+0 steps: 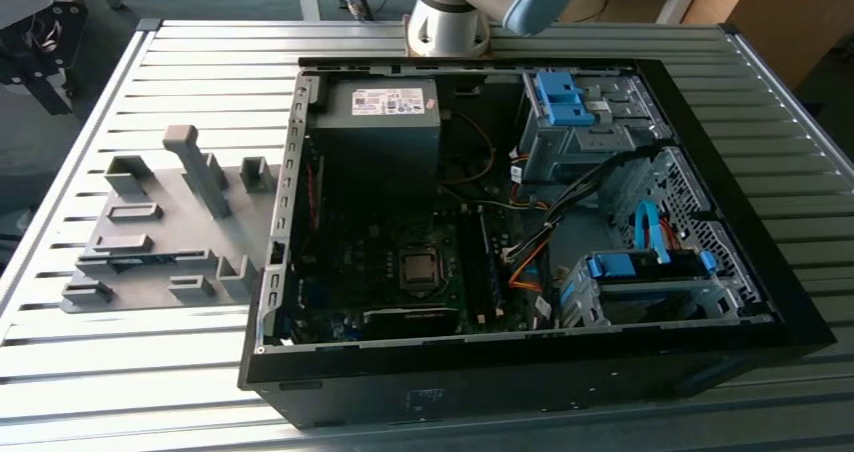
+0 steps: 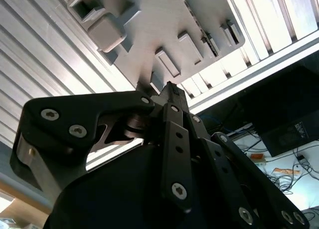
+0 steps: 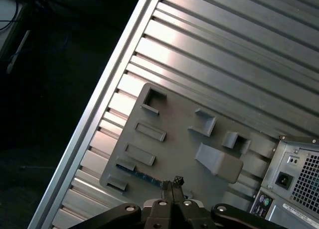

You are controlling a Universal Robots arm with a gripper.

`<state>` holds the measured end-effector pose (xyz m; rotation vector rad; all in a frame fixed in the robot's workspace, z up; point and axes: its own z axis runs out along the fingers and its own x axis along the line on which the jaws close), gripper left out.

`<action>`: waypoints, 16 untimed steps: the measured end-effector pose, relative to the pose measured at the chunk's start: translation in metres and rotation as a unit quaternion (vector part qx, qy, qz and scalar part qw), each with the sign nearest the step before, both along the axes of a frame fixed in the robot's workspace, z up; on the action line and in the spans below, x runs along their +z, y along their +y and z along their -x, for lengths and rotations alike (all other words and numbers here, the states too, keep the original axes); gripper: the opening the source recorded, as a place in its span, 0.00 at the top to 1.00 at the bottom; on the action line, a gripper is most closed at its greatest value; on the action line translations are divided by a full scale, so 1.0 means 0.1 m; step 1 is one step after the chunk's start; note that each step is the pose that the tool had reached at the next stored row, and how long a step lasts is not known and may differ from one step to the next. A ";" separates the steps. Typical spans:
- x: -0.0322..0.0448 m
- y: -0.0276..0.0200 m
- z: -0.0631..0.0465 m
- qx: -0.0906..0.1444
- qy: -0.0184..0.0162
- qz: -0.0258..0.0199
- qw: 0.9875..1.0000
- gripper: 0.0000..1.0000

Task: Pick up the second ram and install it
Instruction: 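Pick up the second ram and move it above second insertion slot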

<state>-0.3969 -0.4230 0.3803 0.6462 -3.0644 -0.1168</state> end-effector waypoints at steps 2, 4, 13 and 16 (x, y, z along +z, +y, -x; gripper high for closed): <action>0.000 0.000 0.00 0.000 0.000 0.000 1.000 0.89; 0.000 0.000 0.00 0.000 0.000 0.000 1.000 0.89; -0.001 0.000 0.00 0.016 0.000 0.000 1.000 0.89; 0.000 0.000 0.00 0.035 0.000 0.000 0.999 0.89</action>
